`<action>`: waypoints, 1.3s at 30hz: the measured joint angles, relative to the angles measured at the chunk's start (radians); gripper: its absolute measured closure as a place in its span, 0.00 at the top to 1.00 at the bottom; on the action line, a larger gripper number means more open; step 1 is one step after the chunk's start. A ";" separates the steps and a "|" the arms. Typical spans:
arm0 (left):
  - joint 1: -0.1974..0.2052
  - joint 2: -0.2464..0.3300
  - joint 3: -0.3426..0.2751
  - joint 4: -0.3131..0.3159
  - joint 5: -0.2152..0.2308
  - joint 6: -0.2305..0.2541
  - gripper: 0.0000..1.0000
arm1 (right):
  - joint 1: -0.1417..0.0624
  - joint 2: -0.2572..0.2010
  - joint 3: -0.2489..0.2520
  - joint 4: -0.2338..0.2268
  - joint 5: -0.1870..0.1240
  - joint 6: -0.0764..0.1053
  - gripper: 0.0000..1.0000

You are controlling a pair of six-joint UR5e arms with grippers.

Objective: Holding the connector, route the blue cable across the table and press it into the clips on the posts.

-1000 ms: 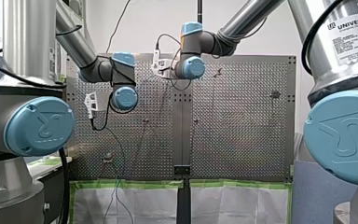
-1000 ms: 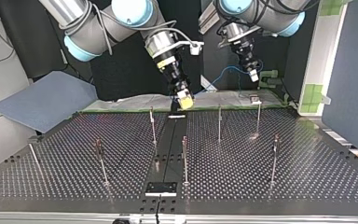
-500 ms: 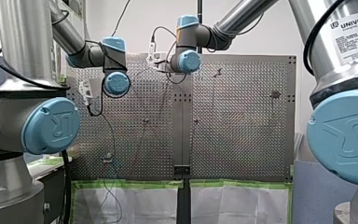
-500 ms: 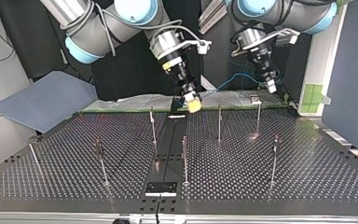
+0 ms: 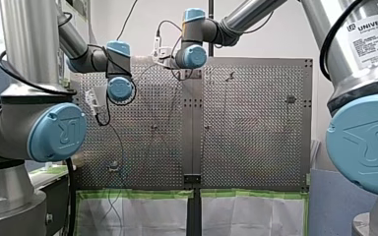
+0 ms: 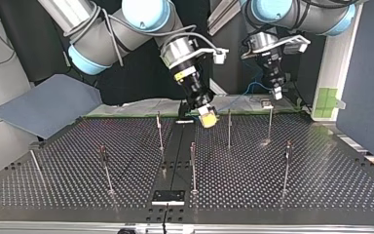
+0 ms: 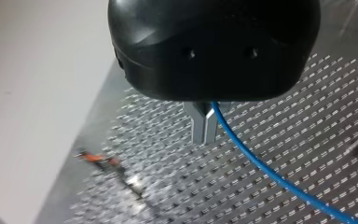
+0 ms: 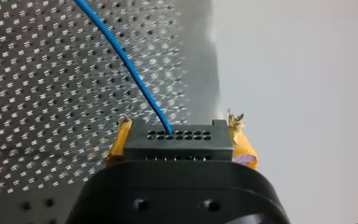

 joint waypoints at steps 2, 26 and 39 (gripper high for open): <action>-0.002 -0.015 -0.001 -0.002 0.019 -0.012 0.00 | 0.002 0.000 -0.016 0.002 0.003 0.000 0.00; 0.048 0.038 -0.006 0.067 0.228 -0.214 0.00 | 0.010 0.034 -0.055 0.010 0.023 0.001 0.00; 0.107 0.047 -0.002 0.030 0.332 -0.319 0.00 | 0.006 0.041 -0.056 0.008 0.025 0.001 0.00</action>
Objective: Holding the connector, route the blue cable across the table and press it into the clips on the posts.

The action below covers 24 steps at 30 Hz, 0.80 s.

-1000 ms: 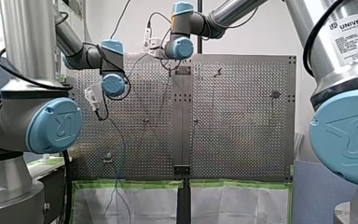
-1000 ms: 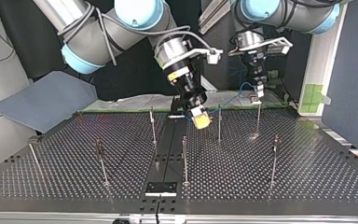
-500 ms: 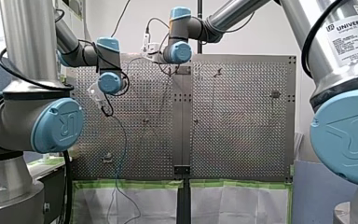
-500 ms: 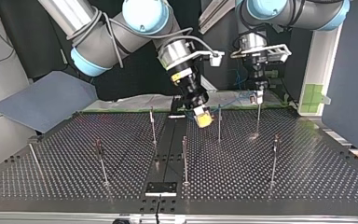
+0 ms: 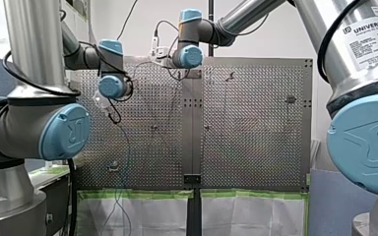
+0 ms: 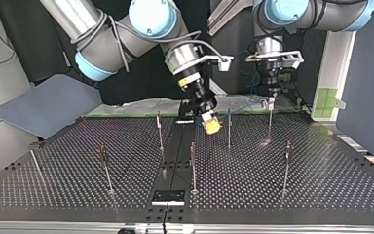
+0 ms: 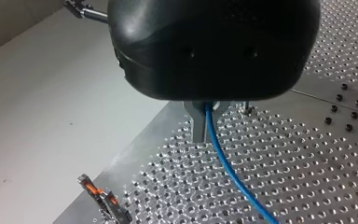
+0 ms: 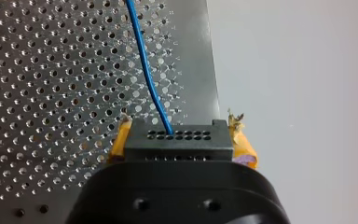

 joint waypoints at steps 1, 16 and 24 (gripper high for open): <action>0.005 0.001 0.004 -0.008 0.009 -0.009 0.00 | -0.001 0.000 0.000 0.000 0.000 0.000 0.00; 0.078 0.024 0.052 -0.126 0.129 -0.129 0.00 | -0.012 0.010 -0.005 -0.021 -0.002 0.005 0.00; 0.119 0.025 0.056 -0.136 0.197 -0.197 0.00 | -0.009 0.045 -0.026 -0.024 -0.012 0.004 0.00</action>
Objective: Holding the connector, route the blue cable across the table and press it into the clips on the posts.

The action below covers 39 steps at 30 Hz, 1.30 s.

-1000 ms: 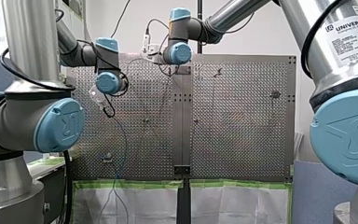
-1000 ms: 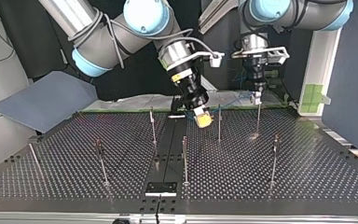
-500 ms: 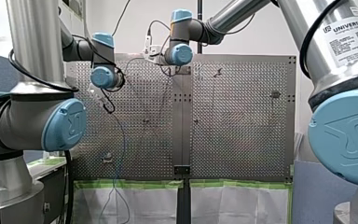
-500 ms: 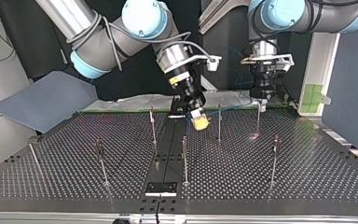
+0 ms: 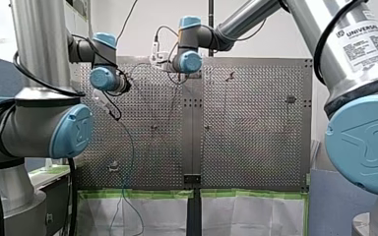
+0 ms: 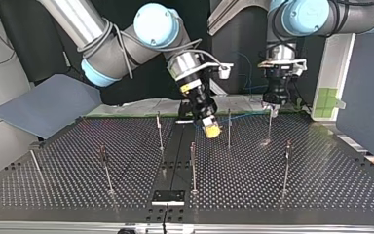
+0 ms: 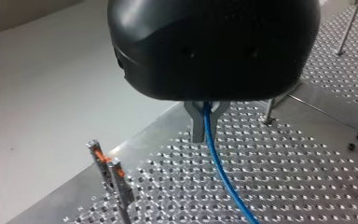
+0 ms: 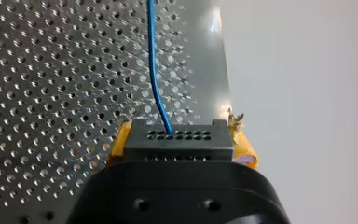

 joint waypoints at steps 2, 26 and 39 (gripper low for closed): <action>0.020 0.000 0.001 0.008 0.022 -0.022 0.00 | 0.002 0.004 -0.005 0.000 -0.005 0.001 0.00; 0.234 0.008 0.094 -0.013 0.224 -0.020 0.00 | 0.013 0.053 -0.083 0.000 -0.014 0.032 0.00; 0.304 -0.035 0.107 0.063 0.212 0.085 0.00 | 0.001 0.088 -0.118 0.005 -0.017 0.082 0.00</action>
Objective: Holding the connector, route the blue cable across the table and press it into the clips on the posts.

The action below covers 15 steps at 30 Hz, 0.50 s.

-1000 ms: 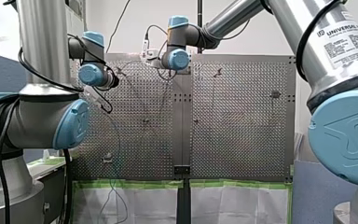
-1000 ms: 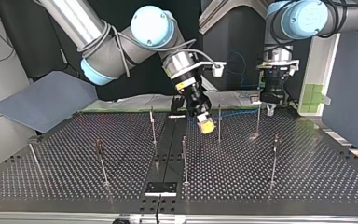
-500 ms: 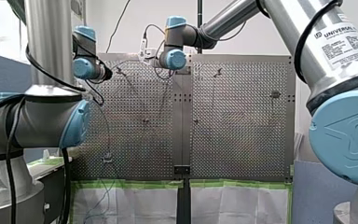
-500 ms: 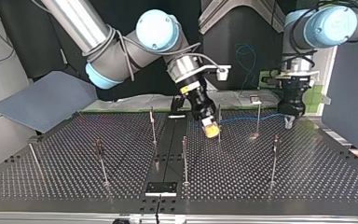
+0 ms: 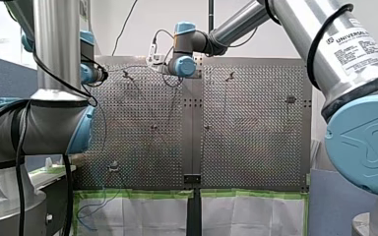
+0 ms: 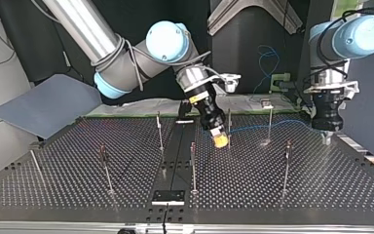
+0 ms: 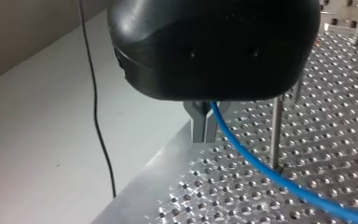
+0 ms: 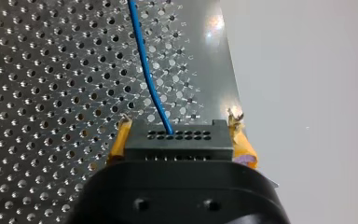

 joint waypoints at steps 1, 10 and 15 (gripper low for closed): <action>-0.001 -0.010 0.001 0.009 0.009 0.012 0.00 | 0.000 0.001 -0.004 0.001 0.000 0.002 0.00; -0.006 -0.032 0.015 0.091 0.090 0.025 0.00 | -0.005 0.027 -0.034 0.015 -0.003 0.013 0.00; 0.000 -0.035 0.029 0.130 0.112 0.011 0.00 | -0.010 0.039 -0.041 0.019 -0.003 0.015 0.00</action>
